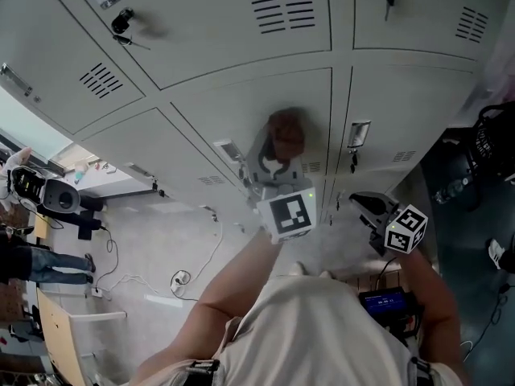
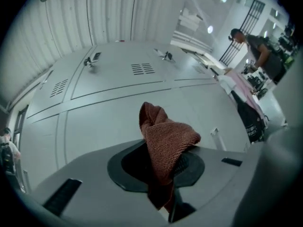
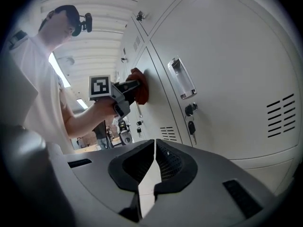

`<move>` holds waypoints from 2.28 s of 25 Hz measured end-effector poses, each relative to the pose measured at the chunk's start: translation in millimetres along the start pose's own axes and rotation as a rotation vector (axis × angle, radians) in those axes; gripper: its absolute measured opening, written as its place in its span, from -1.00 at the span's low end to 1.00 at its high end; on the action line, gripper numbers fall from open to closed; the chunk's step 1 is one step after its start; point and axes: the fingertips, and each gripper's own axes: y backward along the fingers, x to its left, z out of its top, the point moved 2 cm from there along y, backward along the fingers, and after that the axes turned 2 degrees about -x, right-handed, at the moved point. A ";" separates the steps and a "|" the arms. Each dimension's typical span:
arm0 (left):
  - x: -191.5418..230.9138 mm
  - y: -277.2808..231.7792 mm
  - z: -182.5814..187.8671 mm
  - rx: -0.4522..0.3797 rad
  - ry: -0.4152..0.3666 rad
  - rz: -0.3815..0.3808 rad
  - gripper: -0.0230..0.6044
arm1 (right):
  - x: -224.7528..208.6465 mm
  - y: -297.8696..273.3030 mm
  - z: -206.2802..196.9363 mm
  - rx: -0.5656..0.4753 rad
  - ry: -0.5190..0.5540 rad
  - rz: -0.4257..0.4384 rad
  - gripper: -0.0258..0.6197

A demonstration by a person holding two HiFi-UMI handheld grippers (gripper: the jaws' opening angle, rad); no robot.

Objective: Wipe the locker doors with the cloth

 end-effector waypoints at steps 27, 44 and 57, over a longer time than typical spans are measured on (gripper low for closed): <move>189.0 47.2 -21.2 0.052 -0.046 0.345 -0.69 | 14.8 -30.9 26.4 -0.010 0.062 0.065 -0.86; 62.1 -13.2 80.8 -0.185 0.021 0.125 -0.70 | 14.1 13.9 8.2 -0.050 0.007 -0.033 -0.86; -92.6 -17.4 2.0 0.032 -0.071 -0.283 -0.69 | 9.9 41.0 -1.6 -0.064 -0.026 -0.025 -0.86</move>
